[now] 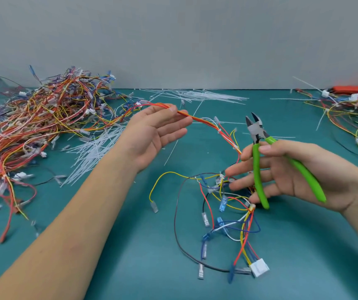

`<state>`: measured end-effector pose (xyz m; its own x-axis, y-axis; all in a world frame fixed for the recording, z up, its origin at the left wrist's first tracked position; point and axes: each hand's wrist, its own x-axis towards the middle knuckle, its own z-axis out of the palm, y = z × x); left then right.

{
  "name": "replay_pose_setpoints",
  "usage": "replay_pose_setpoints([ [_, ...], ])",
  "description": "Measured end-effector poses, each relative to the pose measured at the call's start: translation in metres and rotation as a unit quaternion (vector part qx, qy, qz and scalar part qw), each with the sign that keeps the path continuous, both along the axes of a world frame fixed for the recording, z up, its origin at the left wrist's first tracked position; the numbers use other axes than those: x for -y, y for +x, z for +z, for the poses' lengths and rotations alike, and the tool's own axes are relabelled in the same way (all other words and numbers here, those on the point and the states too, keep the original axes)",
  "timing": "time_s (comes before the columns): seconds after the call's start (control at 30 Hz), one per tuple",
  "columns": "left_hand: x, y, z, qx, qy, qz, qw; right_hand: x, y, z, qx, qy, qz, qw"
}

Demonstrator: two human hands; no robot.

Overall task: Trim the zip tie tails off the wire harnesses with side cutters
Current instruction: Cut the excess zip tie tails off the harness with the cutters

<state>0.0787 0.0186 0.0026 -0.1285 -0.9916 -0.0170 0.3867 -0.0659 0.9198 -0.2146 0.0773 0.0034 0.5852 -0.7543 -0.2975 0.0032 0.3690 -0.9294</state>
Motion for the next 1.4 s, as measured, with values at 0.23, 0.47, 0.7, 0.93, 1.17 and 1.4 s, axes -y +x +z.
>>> replay_pose_setpoints([
  [0.23, 0.001, -0.004, -0.005, -0.021, 0.016, 0.008, 1.0, 0.0, -0.003, 0.0, 0.003, 0.001, -0.023, 1.0],
  [0.47, 0.005, -0.002, -0.011, -0.035, 0.046, 0.031, 0.998, 0.006, -0.011, 0.001, 0.01, -0.005, -0.084, 0.996],
  [0.7, 0.005, -0.004, -0.014, -0.096, 0.095, 0.044, 0.99, 0.01, -0.013, 0.004, 0.029, -0.012, -0.186, 0.982],
  [0.93, 0.004, -0.008, -0.016, -0.093, 0.094, 0.031, 0.991, 0.005, -0.016, 0.009, 0.003, -0.038, -0.155, 0.987],
  [1.17, -0.001, -0.016, -0.021, 0.073, 0.053, -0.011, 0.996, -0.013, 0.013, 0.0, 0.028, -0.047, 0.046, 0.997],
  [1.4, -0.006, -0.018, -0.017, 0.115, 0.064, -0.015, 0.991, -0.011, 0.011, 0.004, -0.001, -0.044, 0.002, 0.999],
])
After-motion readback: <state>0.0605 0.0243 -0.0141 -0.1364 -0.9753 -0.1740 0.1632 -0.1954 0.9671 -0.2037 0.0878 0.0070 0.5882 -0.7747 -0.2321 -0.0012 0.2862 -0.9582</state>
